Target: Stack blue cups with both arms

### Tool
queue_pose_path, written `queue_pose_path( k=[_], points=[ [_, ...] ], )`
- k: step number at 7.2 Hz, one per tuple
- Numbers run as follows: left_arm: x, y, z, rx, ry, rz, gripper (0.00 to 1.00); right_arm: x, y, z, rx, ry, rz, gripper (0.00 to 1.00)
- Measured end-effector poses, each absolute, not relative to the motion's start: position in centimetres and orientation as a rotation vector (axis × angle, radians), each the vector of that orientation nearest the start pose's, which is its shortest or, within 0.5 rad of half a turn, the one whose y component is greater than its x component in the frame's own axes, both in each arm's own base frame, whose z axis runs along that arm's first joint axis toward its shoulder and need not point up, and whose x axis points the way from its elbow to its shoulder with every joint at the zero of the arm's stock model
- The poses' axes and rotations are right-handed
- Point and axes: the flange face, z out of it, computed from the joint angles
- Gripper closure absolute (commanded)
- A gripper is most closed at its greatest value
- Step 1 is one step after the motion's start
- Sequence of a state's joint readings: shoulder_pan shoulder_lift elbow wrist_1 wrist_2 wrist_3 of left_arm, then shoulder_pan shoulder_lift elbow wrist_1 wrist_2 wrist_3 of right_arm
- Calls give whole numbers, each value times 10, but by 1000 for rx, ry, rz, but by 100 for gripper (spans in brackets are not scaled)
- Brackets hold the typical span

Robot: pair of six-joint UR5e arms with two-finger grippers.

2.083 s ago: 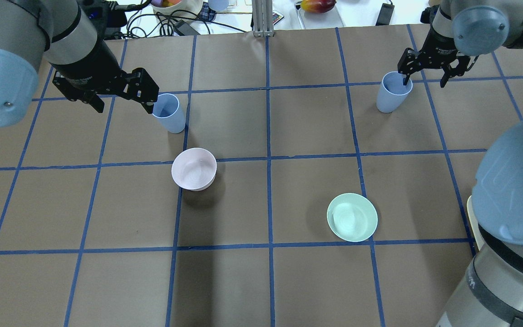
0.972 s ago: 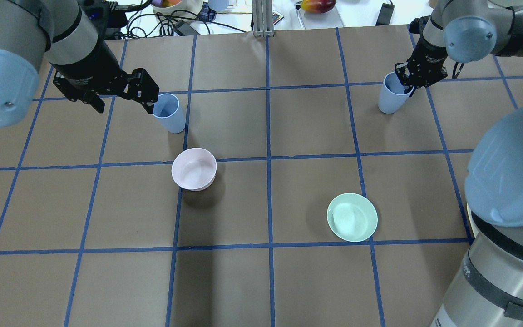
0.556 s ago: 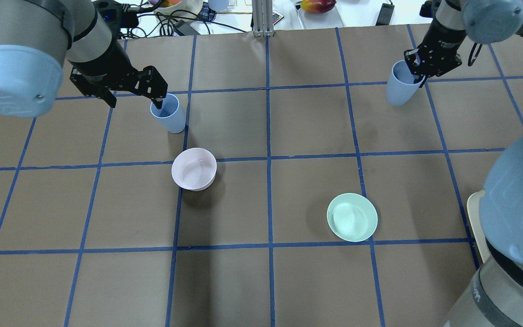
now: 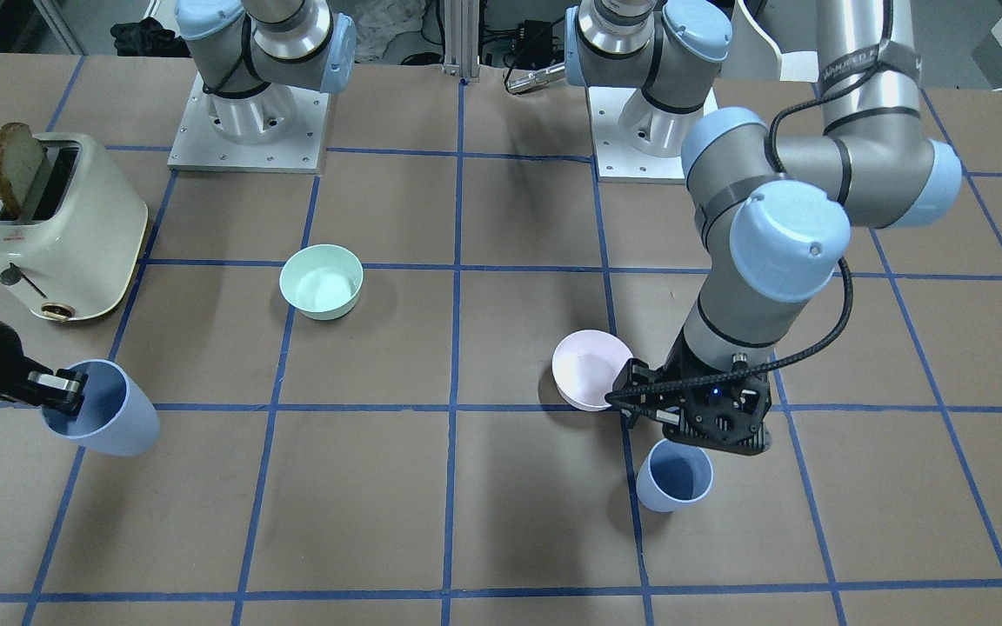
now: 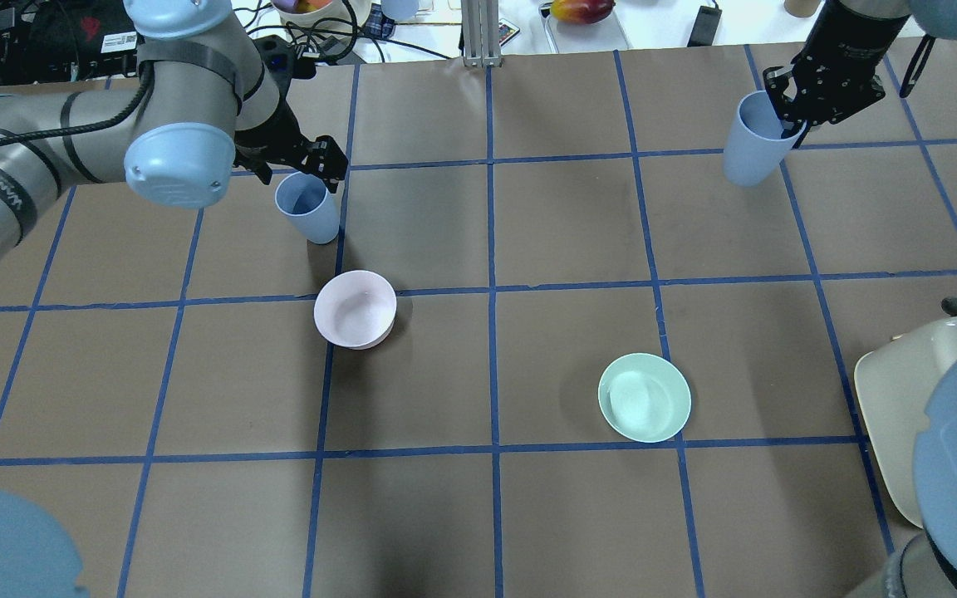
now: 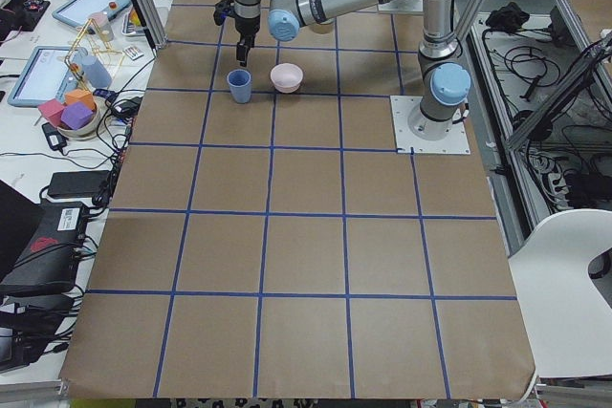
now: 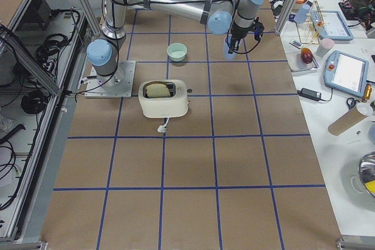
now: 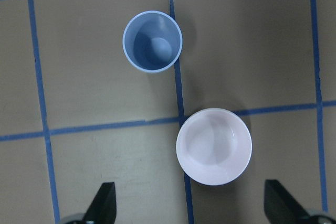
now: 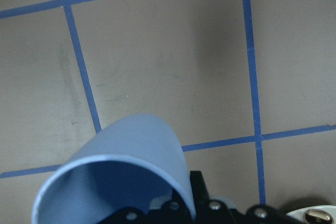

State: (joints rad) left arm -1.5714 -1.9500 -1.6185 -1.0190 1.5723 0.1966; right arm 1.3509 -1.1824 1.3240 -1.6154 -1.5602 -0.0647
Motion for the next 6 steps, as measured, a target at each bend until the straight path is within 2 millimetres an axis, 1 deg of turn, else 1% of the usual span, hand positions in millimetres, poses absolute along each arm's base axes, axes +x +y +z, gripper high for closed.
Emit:
queue_pose_path(
  k=[1, 2, 3, 5, 6],
  points=[
    [-135, -634, 286, 315, 3107, -182, 29, -8, -653, 392, 243, 3104, 145, 100],
    [-139, -638, 271, 326, 3106, -178, 68, -8, -653, 392, 243, 3104, 143, 100],
    [-145, -641, 262, 342, 3102, -179, 100, -8, -654, 392, 242, 3104, 141, 100],
    [-152, -644, 251, 358, 3093, -194, 100, -8, -654, 390, 242, 3102, 146, 100],
    [-154, -645, 250, 365, 3089, -209, 100, -8, -655, 389, 242, 3103, 148, 100]
  ],
)
